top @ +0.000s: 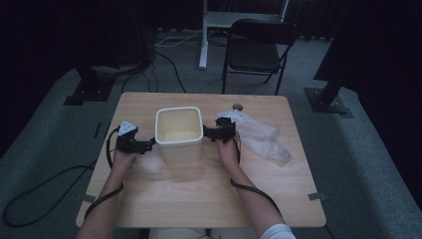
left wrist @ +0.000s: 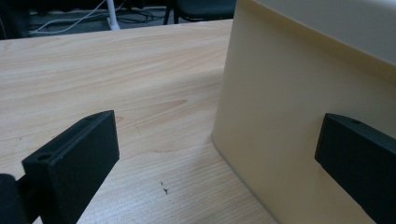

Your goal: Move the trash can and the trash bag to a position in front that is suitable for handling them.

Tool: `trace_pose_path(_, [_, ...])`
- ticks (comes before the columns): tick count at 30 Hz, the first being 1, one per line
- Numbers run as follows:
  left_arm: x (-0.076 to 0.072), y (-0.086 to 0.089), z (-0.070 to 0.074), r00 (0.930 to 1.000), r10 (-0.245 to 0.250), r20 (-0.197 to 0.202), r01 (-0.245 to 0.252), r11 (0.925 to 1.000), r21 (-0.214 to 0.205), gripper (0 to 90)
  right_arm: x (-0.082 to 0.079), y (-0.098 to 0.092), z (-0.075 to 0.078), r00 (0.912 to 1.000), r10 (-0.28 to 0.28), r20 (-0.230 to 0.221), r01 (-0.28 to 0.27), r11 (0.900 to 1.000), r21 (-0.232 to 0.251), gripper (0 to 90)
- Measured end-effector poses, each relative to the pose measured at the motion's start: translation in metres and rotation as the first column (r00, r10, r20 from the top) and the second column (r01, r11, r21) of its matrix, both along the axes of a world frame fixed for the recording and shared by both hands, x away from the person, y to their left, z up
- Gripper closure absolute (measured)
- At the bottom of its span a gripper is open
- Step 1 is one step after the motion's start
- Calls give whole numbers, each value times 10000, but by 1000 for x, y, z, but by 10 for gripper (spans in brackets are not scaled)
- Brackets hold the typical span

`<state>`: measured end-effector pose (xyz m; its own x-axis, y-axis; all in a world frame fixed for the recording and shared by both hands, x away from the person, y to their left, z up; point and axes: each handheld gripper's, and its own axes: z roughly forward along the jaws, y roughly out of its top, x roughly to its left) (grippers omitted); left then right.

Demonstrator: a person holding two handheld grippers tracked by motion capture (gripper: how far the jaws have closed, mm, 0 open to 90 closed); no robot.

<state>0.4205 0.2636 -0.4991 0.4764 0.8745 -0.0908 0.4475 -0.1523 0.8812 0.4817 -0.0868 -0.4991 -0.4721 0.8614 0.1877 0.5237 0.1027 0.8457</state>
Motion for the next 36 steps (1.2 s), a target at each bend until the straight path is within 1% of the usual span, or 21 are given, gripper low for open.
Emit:
trace_pose_path(2, [0,-1,0,10000,-7,-3,7,10000,45,4,0,-1,-1,10000,-12,14,12,10000,21,110])
trace_pose_path(9, [-1,-9,0,9998,-199,-44,199,9998,-1,4,-4,-10,-3,9996,-79,-258,87,9995,295,111])
trace_pose_path(11, [-2,-12,0,9997,-222,-49,222,9998,-7,4,-5,-12,-4,9996,-73,-264,79,9997,228,111])
trace_pose_path(12, [-2,-13,0,9996,-282,-54,282,9996,3,4,-6,-13,-3,9996,-96,-263,101,9997,210,126])
trace_pose_path(16, [-2,-17,1,9993,-379,-62,379,9993,30,4,-10,-18,-3,9998,-62,-192,67,9996,258,128])
trace_pose_path(19, [-3,-21,1,9989,-458,-102,459,9989,66,4,-12,-23,-3,9994,22,-349,-10,9994,353,129])
trace_pose_path(22, [-5,-24,1,9983,-561,-151,562,9984,54,4,-16,-27,-3,9993,25,-377,-10,9993,379,131])
trace_pose_path(24, [-6,-25,1,9981,-587,-169,587,9983,37,4,-19,-30,-3,9987,70,-514,-45,9988,483,131])
trace_pose_path(28, [-9,-28,2,9975,-672,-194,674,9977,64,4,-27,-35,-3,9985,136,-525,-115,9991,408,131])
trace_pose_path(33, [-15,-32,2,9963,-808,-280,809,9967,32,4,-37,-40,-4,9983,177,-563,-147,9985,524,131])
trace_pose_path(36, [-20,-34,3,9955,-908,-283,914,9956,187,4,-42,-43,-4,9978,225,-628,-189,9982,569,131])
